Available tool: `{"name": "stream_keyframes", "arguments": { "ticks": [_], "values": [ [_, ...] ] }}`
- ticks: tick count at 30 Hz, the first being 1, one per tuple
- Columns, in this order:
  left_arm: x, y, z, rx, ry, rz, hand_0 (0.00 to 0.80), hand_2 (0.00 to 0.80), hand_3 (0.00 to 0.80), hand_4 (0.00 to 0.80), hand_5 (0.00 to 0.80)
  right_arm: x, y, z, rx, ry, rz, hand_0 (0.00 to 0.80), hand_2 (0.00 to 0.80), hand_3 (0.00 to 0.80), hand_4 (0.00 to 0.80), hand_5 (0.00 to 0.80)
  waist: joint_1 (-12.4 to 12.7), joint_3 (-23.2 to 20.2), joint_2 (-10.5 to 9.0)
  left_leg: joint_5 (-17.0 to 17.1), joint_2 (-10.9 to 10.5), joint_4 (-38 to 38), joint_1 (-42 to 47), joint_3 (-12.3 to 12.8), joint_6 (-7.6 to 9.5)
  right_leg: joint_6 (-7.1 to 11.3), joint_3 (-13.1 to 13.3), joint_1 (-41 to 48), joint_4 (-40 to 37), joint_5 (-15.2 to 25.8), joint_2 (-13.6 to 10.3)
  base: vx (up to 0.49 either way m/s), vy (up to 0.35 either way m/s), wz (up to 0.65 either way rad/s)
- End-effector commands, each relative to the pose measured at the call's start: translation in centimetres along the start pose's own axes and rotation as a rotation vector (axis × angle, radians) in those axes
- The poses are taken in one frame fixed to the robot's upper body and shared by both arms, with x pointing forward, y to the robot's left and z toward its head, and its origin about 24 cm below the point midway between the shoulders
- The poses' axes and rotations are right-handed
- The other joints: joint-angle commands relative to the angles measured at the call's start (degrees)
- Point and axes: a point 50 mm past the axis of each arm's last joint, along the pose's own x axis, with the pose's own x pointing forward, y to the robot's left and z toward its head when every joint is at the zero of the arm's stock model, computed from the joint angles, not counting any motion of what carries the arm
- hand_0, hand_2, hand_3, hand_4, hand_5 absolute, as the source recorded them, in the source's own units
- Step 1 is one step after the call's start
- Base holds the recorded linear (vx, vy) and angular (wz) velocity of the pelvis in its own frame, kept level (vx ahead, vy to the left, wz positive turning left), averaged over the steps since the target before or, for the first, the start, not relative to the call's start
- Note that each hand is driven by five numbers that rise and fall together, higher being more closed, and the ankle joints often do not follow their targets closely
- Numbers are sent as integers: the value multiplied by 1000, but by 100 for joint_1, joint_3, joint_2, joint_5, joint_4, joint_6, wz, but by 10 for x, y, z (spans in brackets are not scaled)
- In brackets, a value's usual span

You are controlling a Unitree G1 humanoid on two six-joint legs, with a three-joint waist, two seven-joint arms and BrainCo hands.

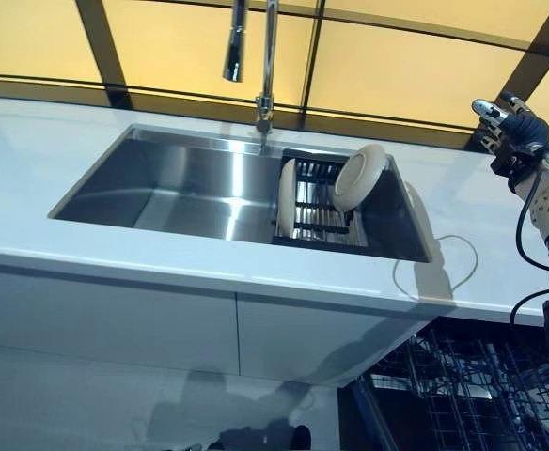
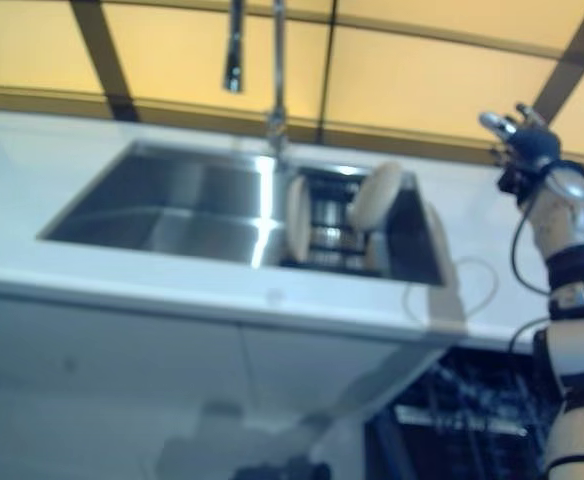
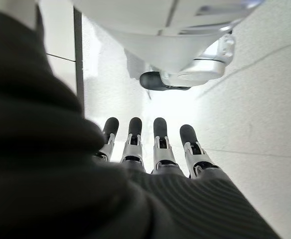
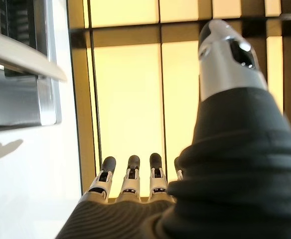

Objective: Take plates into dishwasher

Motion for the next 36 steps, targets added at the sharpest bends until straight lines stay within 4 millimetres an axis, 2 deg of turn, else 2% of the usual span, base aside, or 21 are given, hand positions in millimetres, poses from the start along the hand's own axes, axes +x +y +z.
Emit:
{"name": "stream_keyframes", "arguments": {
  "ticks": [1, 4, 5, 6, 7, 8, 9, 10, 11, 12, 15, 16, 21, 26, 32, 36],
  "values": [
    [-1, 23, -5, 46, 36, 66, 0, 0, 0, 0, 0, 0, 15, 53, -72, -126, 27, 0, 0, 0, 0, 0, 118, -266, -330, 276, -376, -225, -274, 36, 263, 503, -145, 219, -8, -144, -386, 40, -52, 0],
    [-1, 26, -2, 18, 29, 83, 0, 0, 0, 0, 0, 2, 23, 52, -107, -111, 47, 0, 0, 0, 0, 0, 75, -241, -325, 252, -294, -143, -223, 102, 221, 433, -78, 204, 55, -247, -360, 44, -46, -2],
    [-1, 26, -2, 10, 28, 88, 0, 0, 0, 0, 0, 3, 25, 51, -121, -108, 48, 0, 0, 0, 0, 0, 66, -208, -356, 174, -273, 151, -272, 151, 196, 390, -63, 199, 102, -281, -377, 10, -46, -5],
    [-1, 24, -1, 14, 18, 92, 0, 0, 0, 0, 0, 4, 27, 49, -134, -106, 54, 0, 0, 0, 0, 0, 76, -123, -421, 76, -305, 873, -491, 183, 172, 325, -30, 189, 192, -318, -420, 0, -57, -5],
    [-1, 23, -1, 27, 6, 90, 0, 0, 0, 0, 0, 4, 29, 47, -143, -105, 59, 0, 0, 0, 0, 0, 101, -19, -456, 135, -377, 1639, -815, 141, 156, 254, -3, 178, 279, -352, -430, 26, -38, -3],
    [-1, 22, 0, 35, -10, 83, 0, 0, 0, 0, 0, 4, 37, 41, -145, -111, 70, 0, 0, 0, 0, 0, 190, 126, -418, 410, -502, 2006, -1231, -89, 116, 187, 93, 244, 299, -354, -350, 83, 50, 0],
    [-1, 20, 2, 34, -23, 69, 0, 0, 0, 0, 0, 4, 48, 34, -173, -99, 86, 0, 0, 0, 0, 0, 252, 192, -304, 558, -494, 1382, -1327, -171, 90, 213, 172, 323, 275, -346, -246, 127, 128, -9],
    [-1, 17, 4, 46, -31, 50, 0, 0, 0, 0, 0, 5, 55, 31, -186, -98, 88, 0, 0, 0, 0, 0, 263, 286, -223, 669, -344, 932, -1301, 29, 74, 235, 171, 393, 273, -343, -267, 111, 147, -26],
    [0, 16, 5, 52, -32, 45, 0, 0, 0, 0, 0, 5, 58, 30, -175, -99, 96, 0, 0, 0, 0, 0, 275, 321, -207, 660, -358, 870, -1283, 46, 77, 246, 177, 417, 265, -336, -288, 103, 155, -51],
    [0, 16, 8, 61, -35, 46, 0, 0, 0, 0, 0, 5, 64, 24, -169, -86, 115, 0, 0, 0, 0, 0, 295, 337, -192, 566, -479, 704, -1207, -53, 121, 305, 178, 454, 205, -309, -350, 104, 143, -54],
    [0, 17, 16, 33, -41, 74, 0, 0, 0, 0, 0, 4, 58, 21, -170, -74, 120, 0, 0, 0, 0, 0, 275, 233, -161, 628, -484, 13, -851, -69, 210, 418, 34, 451, 113, -292, -427, 131, 101, -53],
    [0, 17, 19, 32, -43, 86, 0, 0, 0, 0, 0, 3, 49, 25, -162, -81, 119, 0, 0, 0, 0, 0, 255, 147, -178, 641, -482, -194, -730, -97, 218, 457, -48, 404, 27, -262, -454, 98, 25, -31],
    [0, 15, 16, 59, -48, 68, 0, 0, 0, 0, 0, 3, 38, 42, -150, -110, 95, 0, 0, 0, 0, 0, 303, 61, -227, 575, -486, -225, -829, -133, 236, 567, -206, 156, -8, -180, -551, 38, 15, 15],
    [-1, 20, 15, 70, -67, 75, 0, 0, 0, 0, 0, 4, 49, 46, -140, -128, 85, 0, 0, 0, 0, 0, 354, 111, -234, 553, -443, -225, -910, -98, 245, 601, -259, 41, -8, -163, -593, 6, -1, 4],
    [-1, 24, 15, 51, -82, 81, 0, 0, 0, 0, 0, 4, 53, 58, -118, -168, 35, 0, 0, 0, 0, 0, 414, 249, -226, 596, -389, -225, -1072, -137, 226, 623, -282, -119, -8, -135, -581, -7, -43, 11],
    [-2, 24, 23, 37, -122, 67, 0, 0, 0, 0, 0, 3, 58, 68, -114, -199, 16, 0, 0, 0, 0, 0, 426, 367, -190, 634, -374, -225, -1197, -177, 210, 616, -285, -239, -8, -120, -581, -13, -16, 3]
  ]
}}
